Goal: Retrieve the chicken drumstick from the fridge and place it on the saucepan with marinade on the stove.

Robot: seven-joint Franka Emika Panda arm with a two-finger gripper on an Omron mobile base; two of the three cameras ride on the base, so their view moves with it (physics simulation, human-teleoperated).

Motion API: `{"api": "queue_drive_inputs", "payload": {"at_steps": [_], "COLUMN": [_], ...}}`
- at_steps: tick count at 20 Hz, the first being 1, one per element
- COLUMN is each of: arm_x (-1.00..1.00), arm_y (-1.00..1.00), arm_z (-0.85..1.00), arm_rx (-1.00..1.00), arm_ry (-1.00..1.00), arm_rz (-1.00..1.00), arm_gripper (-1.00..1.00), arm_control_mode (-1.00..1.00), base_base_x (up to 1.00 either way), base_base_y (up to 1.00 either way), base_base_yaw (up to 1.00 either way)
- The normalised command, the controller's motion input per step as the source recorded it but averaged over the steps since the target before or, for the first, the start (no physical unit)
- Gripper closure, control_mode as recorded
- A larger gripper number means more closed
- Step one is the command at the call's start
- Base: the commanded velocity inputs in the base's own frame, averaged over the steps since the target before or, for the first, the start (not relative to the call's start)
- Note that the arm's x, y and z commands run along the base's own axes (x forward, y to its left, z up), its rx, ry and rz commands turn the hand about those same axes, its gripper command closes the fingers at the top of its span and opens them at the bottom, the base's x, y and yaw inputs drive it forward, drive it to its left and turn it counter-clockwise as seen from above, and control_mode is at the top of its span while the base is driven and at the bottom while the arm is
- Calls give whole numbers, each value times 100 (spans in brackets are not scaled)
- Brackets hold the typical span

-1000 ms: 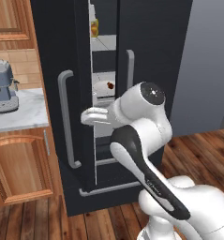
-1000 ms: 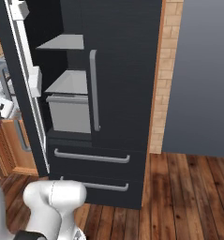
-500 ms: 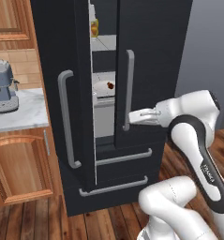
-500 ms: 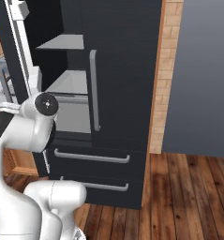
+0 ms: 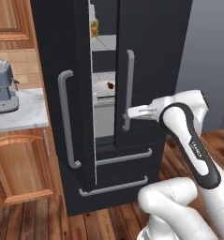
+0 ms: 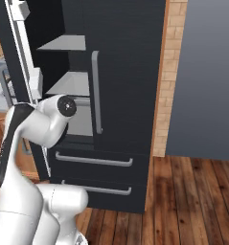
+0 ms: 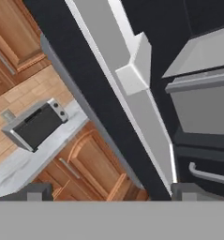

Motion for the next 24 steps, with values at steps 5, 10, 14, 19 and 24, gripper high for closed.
{"api": "queue_drive_inputs", "payload": {"at_steps": [5,10,14,19,24], "arm_x": [82,87,68,59,47], "arm_y": [0,0,5,43,81], "arm_z": [0,0,0,0,0], "arm_rx": [0,0,0,0,0], "arm_ry": [3,2,0,0,0], "arm_rz": [0,2,3,3,4], "arm_gripper": [-100,-100,-100,-100,-100], "arm_control_mode": [-100,-100,-100,-100,-100], "base_base_x": [0,0,0,0,0], "base_base_y": [0,0,0,0,0], "base_base_yaw": [0,0,0,0,0]}}
